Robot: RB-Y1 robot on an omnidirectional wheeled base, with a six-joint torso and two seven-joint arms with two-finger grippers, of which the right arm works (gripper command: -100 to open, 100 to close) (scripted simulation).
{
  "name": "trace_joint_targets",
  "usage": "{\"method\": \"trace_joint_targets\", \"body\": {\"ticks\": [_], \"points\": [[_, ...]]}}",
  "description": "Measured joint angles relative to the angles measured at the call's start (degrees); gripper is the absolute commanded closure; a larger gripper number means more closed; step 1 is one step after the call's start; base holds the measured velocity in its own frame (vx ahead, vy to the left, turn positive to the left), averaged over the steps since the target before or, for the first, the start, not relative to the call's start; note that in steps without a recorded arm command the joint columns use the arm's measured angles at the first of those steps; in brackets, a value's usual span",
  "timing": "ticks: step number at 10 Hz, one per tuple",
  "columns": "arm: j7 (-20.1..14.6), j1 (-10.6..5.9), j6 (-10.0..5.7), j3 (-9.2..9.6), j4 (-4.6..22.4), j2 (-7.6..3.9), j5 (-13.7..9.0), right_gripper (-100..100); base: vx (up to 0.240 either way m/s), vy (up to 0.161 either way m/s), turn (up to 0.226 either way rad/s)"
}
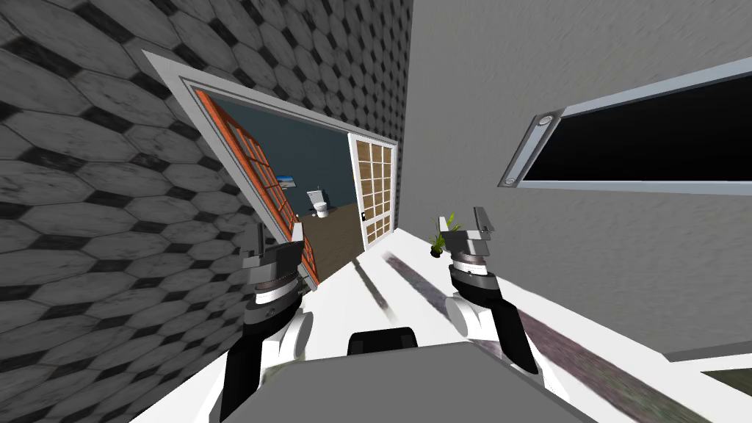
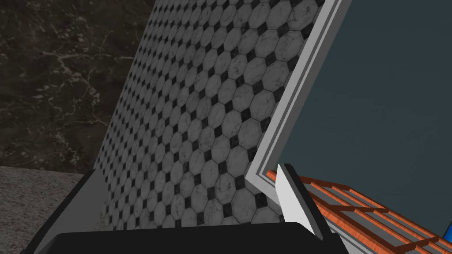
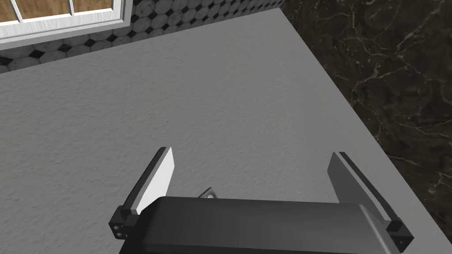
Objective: Push the door open
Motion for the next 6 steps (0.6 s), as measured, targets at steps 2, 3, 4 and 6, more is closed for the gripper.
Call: {"method": "trace_joint_targets", "body": {"ticks": [2, 3, 4, 6], "points": [[-2.13, -0.87, -0.39, 0.93, 2.1, -0.78, -0.57, -100, 0.125, 0.015, 0.051], [-3.29, -1.16, -0.86, 1.36, 3.42, -1.22, -0.87, -100, 0.124, 0.02, 0.042], [-4.45, -1.29, -1.41, 1.85, 4.49, -1.64, -1.18, -100, 0.092, 0.013, 0.029], [-6.44, -2.19, -1.75, 2.91, 6.58, -2.14, -1.62, -100, 0.091, 0.002, 0.048]]}}
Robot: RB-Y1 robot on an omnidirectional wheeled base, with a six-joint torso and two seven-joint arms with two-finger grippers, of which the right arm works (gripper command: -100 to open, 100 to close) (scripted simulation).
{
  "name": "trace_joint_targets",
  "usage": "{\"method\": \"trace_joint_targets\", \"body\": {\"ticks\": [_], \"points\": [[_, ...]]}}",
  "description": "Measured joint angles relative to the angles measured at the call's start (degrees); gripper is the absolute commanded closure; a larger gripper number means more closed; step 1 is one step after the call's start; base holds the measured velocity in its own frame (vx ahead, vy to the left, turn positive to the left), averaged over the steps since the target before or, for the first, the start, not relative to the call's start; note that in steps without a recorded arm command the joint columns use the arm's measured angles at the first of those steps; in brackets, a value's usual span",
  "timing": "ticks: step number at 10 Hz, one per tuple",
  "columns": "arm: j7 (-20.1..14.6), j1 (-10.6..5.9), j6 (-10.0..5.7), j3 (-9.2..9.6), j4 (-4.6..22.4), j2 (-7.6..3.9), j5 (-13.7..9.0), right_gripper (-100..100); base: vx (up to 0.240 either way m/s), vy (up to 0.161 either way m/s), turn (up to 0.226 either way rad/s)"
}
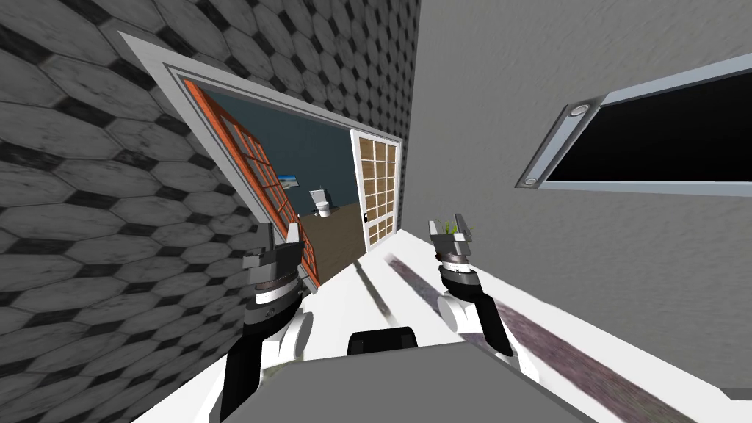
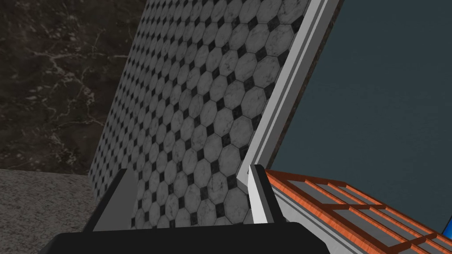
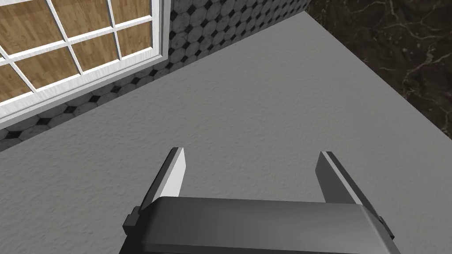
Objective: Push the door open
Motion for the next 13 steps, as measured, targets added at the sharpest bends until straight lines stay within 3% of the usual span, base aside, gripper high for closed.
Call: {"method": "trace_joint_targets", "body": {"ticks": [13], "points": [[-14.0, -4.96, -4.13, 5.67, 14.36, -4.01, -3.58, -100, 0.094, 0.013, 0.039]]}}
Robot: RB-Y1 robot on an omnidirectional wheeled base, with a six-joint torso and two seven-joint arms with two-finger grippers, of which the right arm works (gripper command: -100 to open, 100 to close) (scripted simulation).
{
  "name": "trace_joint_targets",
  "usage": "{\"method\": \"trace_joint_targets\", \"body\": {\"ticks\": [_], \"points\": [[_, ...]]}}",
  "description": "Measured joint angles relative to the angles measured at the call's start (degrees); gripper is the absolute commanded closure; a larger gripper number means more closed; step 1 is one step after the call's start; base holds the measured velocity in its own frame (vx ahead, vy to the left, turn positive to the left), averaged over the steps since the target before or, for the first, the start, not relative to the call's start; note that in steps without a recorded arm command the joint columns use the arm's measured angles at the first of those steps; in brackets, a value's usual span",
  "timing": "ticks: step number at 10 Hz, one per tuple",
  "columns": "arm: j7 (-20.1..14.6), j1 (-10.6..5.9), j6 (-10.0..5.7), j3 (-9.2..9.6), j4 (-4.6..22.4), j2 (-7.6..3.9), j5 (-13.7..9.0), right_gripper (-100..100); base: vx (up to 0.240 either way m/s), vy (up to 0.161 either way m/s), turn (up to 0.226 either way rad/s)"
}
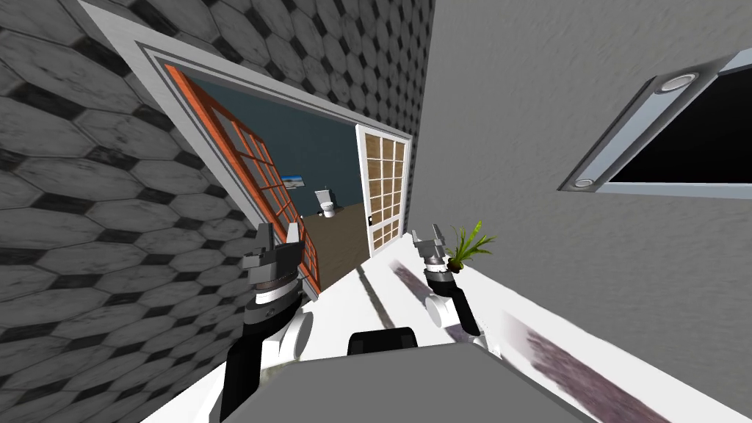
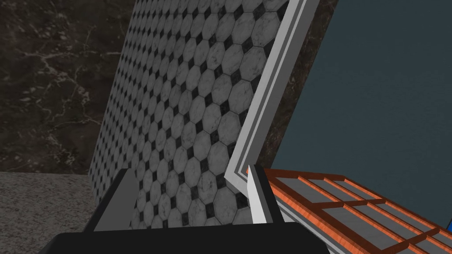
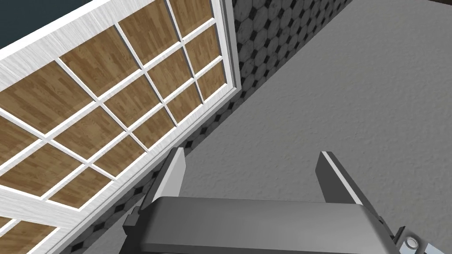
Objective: Push the door open
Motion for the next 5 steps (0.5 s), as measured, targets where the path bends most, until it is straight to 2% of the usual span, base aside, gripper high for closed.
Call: {"method": "trace_joint_targets", "body": {"ticks": [5], "points": [[-5.69, -1.7, -1.67, 2.91, 5.68, -1.27, -1.3, -100, 0.099, 0.001, 0.046]]}}
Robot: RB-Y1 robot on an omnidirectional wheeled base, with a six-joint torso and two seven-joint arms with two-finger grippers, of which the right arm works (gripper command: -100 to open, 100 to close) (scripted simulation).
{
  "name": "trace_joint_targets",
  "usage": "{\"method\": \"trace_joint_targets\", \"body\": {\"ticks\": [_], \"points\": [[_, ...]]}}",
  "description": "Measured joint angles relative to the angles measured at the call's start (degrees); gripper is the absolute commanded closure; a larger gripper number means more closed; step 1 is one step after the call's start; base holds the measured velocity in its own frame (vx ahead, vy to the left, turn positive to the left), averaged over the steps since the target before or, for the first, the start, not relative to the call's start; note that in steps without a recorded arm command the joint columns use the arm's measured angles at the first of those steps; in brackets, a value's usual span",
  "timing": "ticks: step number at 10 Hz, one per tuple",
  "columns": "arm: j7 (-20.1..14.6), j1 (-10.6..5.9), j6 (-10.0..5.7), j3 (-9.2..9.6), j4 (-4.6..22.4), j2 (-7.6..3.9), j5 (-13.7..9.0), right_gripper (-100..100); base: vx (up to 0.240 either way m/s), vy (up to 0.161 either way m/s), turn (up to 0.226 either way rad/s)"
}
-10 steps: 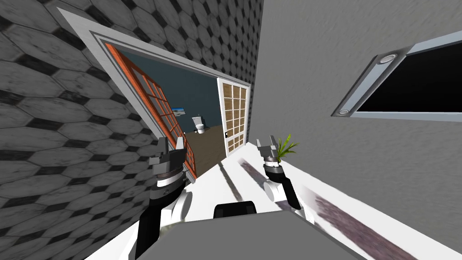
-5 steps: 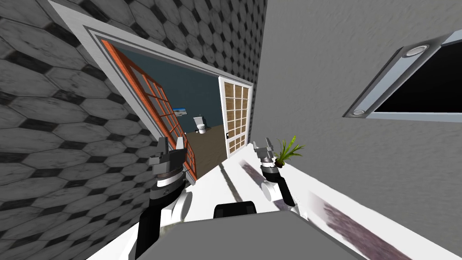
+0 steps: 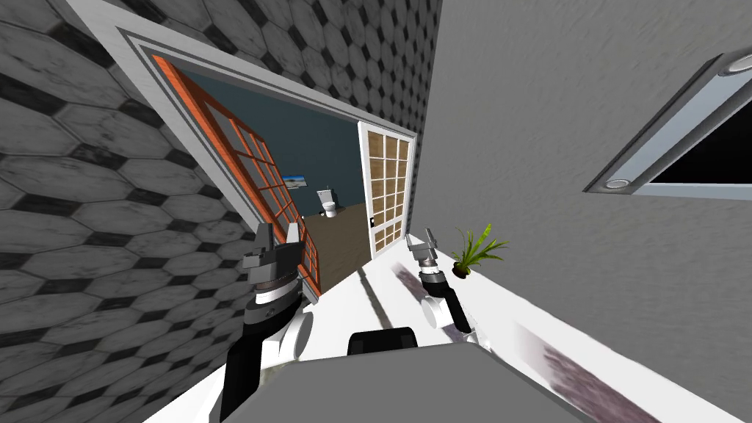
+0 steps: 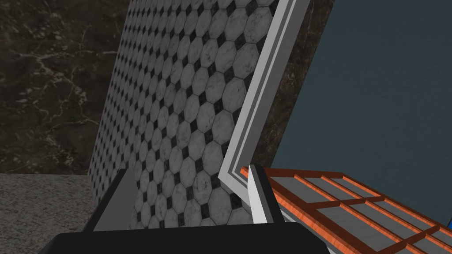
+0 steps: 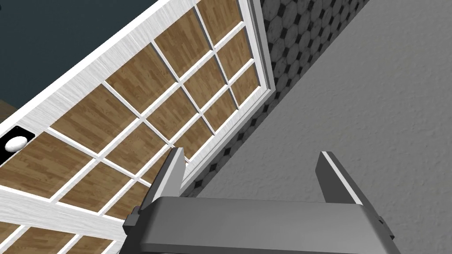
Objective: Push the door open
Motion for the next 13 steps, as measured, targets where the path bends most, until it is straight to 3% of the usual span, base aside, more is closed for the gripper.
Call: {"method": "trace_joint_targets", "body": {"ticks": [13], "points": [[-16.87, -6.23, -4.8, 7.33, 17.65, -3.92, -4.19, -100, 0.101, 0.007, 0.05]]}}
